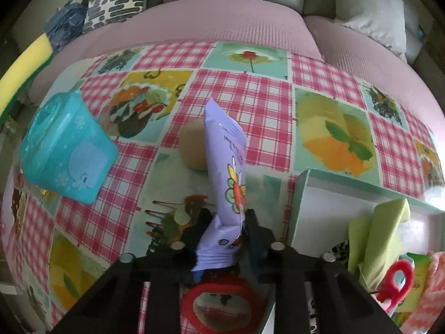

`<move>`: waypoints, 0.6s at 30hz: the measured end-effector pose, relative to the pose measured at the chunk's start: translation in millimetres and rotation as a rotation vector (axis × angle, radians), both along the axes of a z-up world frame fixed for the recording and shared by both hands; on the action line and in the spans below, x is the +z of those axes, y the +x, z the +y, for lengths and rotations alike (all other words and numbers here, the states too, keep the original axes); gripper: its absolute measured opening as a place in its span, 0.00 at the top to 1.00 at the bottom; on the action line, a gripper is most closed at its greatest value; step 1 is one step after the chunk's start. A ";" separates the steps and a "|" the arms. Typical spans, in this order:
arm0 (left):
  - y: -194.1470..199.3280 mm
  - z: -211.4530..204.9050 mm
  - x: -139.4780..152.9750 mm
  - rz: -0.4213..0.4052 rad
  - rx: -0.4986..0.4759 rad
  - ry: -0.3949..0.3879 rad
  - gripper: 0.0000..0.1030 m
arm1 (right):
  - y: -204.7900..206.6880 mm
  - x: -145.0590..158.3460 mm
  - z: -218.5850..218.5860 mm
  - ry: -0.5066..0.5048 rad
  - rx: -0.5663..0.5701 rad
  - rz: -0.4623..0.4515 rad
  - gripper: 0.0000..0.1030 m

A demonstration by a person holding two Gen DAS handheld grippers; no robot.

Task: Organize soft objects
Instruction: 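Grasp the purple snack bag with the right tool while the left tool holds the sponge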

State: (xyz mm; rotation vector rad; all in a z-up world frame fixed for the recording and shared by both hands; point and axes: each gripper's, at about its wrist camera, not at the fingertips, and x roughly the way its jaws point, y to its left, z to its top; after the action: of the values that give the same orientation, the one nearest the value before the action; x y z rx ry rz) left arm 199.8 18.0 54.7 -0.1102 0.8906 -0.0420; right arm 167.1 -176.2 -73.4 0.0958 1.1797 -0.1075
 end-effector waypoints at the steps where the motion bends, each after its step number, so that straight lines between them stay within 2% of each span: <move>1: -0.2 -0.3 0.4 -0.001 -0.001 -0.001 0.66 | -1.3 1.0 -2.2 0.006 -0.005 -0.003 0.84; 12: -3.0 -1.1 7.1 -0.023 -0.011 -0.005 0.66 | -13.4 27.5 -14.5 0.089 -0.025 -0.077 0.87; 18: -7.3 -10.9 16.3 -0.049 -0.042 0.001 0.66 | -30.0 61.8 -18.3 0.081 -0.047 -0.156 0.87</move>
State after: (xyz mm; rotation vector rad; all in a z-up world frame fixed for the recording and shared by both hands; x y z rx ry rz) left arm 192.5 7.1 71.1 -0.0893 0.8438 -0.0830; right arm 137.1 -194.5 -11.6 0.2005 1.0267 -0.0921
